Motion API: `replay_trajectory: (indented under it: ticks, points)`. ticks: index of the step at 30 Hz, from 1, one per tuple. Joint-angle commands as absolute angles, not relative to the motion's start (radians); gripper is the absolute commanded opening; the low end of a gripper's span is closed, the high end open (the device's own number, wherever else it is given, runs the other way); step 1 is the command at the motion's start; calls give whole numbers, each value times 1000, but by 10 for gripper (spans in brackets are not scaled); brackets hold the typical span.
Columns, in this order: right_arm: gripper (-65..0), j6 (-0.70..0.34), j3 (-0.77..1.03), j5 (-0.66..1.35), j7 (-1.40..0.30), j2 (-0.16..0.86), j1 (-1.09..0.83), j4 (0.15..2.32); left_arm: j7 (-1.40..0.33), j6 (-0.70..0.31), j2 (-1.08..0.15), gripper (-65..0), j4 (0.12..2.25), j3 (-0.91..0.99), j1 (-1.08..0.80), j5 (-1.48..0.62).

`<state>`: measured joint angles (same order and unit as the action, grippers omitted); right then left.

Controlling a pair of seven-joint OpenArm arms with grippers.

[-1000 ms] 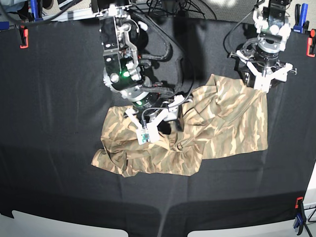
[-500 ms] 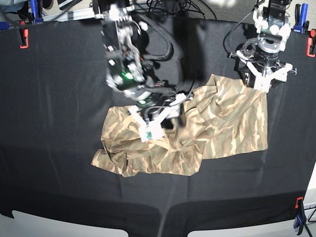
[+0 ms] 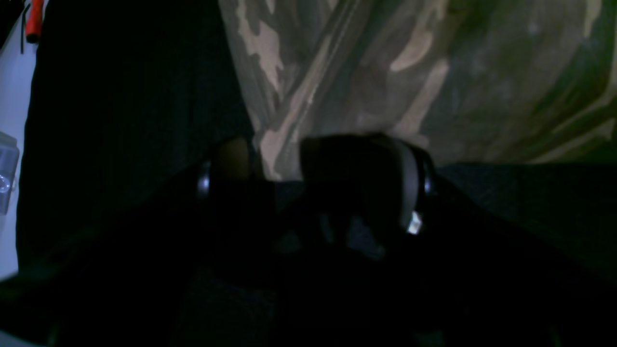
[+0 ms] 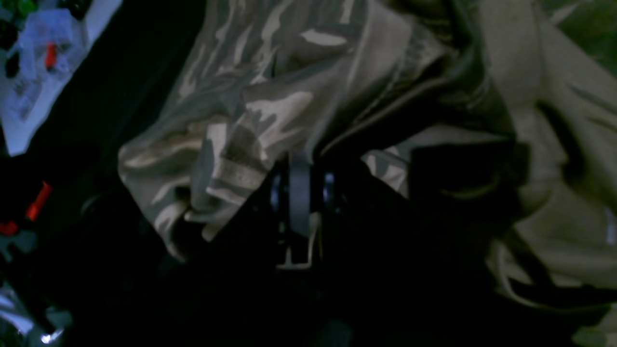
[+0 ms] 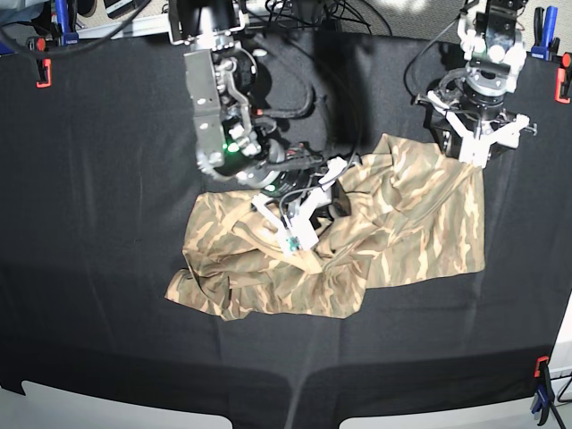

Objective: Layout the t-shirt on the table in an organized manner, then fold the t-shirt properly
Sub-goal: 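Close the right gripper on a fold of the shirt fabric, then lift the grasped fabric with the right gripper and sweep it outward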

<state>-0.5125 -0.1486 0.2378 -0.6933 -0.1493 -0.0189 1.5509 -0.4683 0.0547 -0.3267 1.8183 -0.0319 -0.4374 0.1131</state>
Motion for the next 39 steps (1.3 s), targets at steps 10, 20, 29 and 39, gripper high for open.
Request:
replay_trajectory:
  ticks: [10, 20, 29, 39]
  points:
    - [-650, -546, -101, 205, -852, 19, -142, 1871, -670, 63, -333, -289, 2160, -27, -435, 123]
    - [-650, -595, 333, 287, -854, 165, -375, 1994, -763, 62, -333, -289, 2284, -27, -435, -43]
    - [-650, -603, 746, 410, -893, 258, -416, 1993, -763, -45, -333, -289, 2284, -27, -435, -282]
    - [-650, -604, 974, 472, -926, 281, -416, 1993, -793, -55, -333, -289, 2284, -27, -446, -290]
